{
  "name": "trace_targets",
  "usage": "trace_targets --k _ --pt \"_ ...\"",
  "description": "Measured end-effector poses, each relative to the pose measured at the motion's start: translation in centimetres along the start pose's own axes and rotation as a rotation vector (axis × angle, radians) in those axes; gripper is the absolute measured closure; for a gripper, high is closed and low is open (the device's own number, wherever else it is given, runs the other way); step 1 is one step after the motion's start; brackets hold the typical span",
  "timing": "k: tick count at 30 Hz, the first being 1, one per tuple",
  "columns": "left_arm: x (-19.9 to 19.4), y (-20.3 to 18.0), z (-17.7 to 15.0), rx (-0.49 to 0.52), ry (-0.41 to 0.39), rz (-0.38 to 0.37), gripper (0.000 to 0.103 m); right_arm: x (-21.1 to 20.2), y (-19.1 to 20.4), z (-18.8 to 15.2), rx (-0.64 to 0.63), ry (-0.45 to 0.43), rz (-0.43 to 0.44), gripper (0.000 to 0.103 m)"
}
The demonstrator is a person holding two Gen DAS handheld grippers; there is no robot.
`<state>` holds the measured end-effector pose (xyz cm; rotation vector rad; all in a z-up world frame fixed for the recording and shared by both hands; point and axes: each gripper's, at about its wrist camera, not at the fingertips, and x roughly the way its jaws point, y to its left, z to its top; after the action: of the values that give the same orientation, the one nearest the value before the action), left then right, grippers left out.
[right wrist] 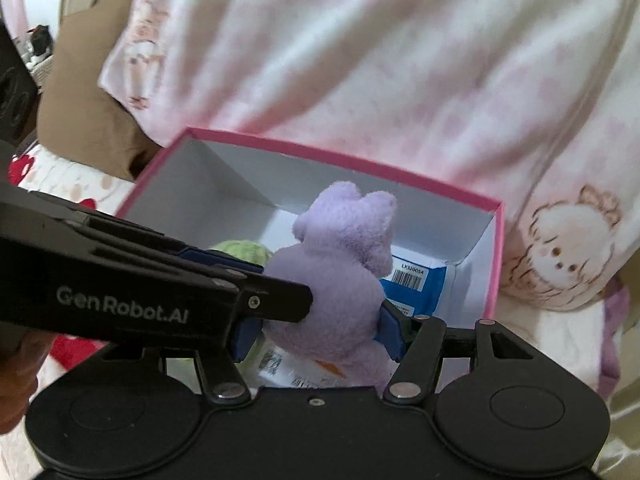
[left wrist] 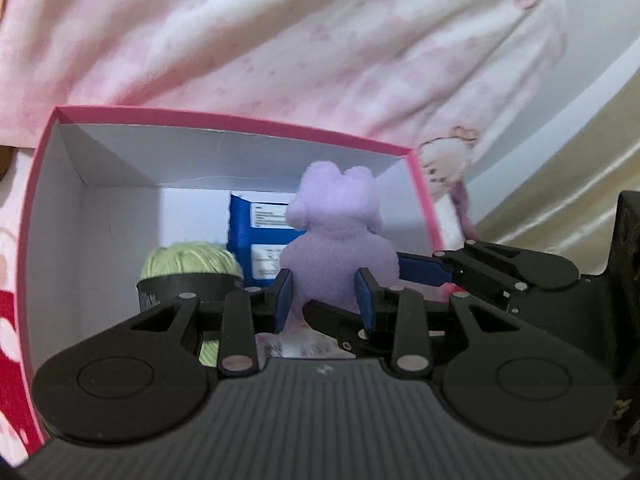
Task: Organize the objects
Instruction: 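Carry the plush bunny with the left tool into the pink box, then open the left tool to release the bunny and withdraw, then lower the left tool onto the orange makeup sponge and close it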
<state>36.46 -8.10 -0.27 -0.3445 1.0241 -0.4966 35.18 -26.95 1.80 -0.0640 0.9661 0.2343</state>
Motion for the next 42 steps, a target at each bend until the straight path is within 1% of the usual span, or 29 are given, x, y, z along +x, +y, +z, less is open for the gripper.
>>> trace_targets --k 3,8,9,11,12,14,16,18,19,20,21,22,23,24,25,26,27,29,30,31,32,38,42 --pt "1.1 1.0 0.1 -0.025 -0.002 -0.004 0.071 1.8 -0.5 0.3 0.007 0.023 0.006 0.038" --pt "2.6 2.2 0.4 -0.067 0.011 -0.023 0.071 3.7 -0.8 0.7 -0.031 0.061 -0.015 0.038" --pt "2.9 2.3 0.3 -0.080 0.015 -0.029 0.071 4.0 -0.8 0.6 -0.038 0.069 -0.033 0.038" --pt "3.2 2.3 0.1 -0.083 0.017 -0.021 0.067 4.5 -0.4 0.5 -0.093 0.090 -0.107 0.036" --pt "3.3 2.3 -0.1 -0.073 0.010 -0.003 0.066 4.6 -0.1 0.3 -0.122 0.088 -0.121 0.036" --pt "3.1 2.1 -0.4 -0.053 -0.005 0.030 0.063 4.2 0.2 -0.1 -0.136 0.065 -0.136 0.033" --pt "2.6 2.2 -0.5 -0.057 -0.011 0.030 0.063 3.4 0.4 -0.6 -0.117 0.030 -0.137 0.033" --pt "1.6 2.2 -0.7 -0.075 0.000 0.011 0.061 2.0 0.5 -1.2 -0.101 -0.003 -0.111 0.034" --pt "1.1 2.1 -0.8 -0.069 -0.004 0.005 0.059 1.4 0.6 -1.5 -0.104 -0.012 -0.105 0.038" --pt "0.3 2.0 -1.1 -0.059 -0.020 0.010 0.055 0.4 0.9 -1.8 -0.112 -0.032 -0.102 0.041" --pt "-0.5 1.8 -1.5 -0.044 -0.035 0.022 0.053 -1.7 1.2 -2.5 -0.116 -0.063 -0.088 0.041" --pt "-1.2 1.6 -1.8 -0.025 -0.039 0.029 0.053 -1.7 1.2 -2.5 -0.116 -0.063 -0.088 0.042" --pt "-2.0 1.3 -2.1 -0.006 -0.036 0.036 0.053 -2.7 1.2 -2.8 -0.112 -0.075 -0.078 0.042" --pt "-2.8 1.0 -2.4 0.006 -0.030 0.042 0.053 -4.0 1.2 -3.0 -0.109 -0.090 -0.065 0.042" --pt "-3.6 0.8 -2.5 0.015 -0.022 0.047 0.053 -6.3 1.2 -3.3 -0.103 -0.115 -0.044 0.042" --pt "-4.4 0.4 -2.7 0.028 -0.013 0.048 0.052 -6.3 1.2 -3.3 -0.103 -0.115 -0.044 0.042" --pt "-5.2 -0.1 -3.0 0.041 -0.008 0.047 0.052 -7.6 1.2 -3.6 -0.095 -0.125 -0.029 0.042" --pt "-7.0 -1.1 -3.5 0.069 -0.002 0.048 0.047 -9.6 1.1 -3.9 -0.076 -0.136 -0.004 0.042" --pt "-7.9 -1.7 -3.8 0.081 0.004 0.052 0.047 -11.6 1.4 -3.9 -0.059 -0.144 0.016 0.042" --pt "-8.8 -2.3 -4.1 0.093 0.012 0.058 0.046 -11.6 1.4 -3.9 -0.059 -0.144 0.016 0.042" --pt "-9.8 -2.9 -4.4 0.109 0.018 0.062 0.045 -12.6 1.5 -4.2 -0.054 -0.149 0.026 0.041" --pt "-14.9 -5.8 -7.0 0.193 0.038 0.072 0.041 -18.1 3.4 -6.4 -0.056 -0.176 0.061 0.040" --pt "-17.1 -6.7 -8.7 0.223 0.058 0.065 0.039 -20.8 5.0 -8.3 -0.069 -0.204 0.097 0.040"
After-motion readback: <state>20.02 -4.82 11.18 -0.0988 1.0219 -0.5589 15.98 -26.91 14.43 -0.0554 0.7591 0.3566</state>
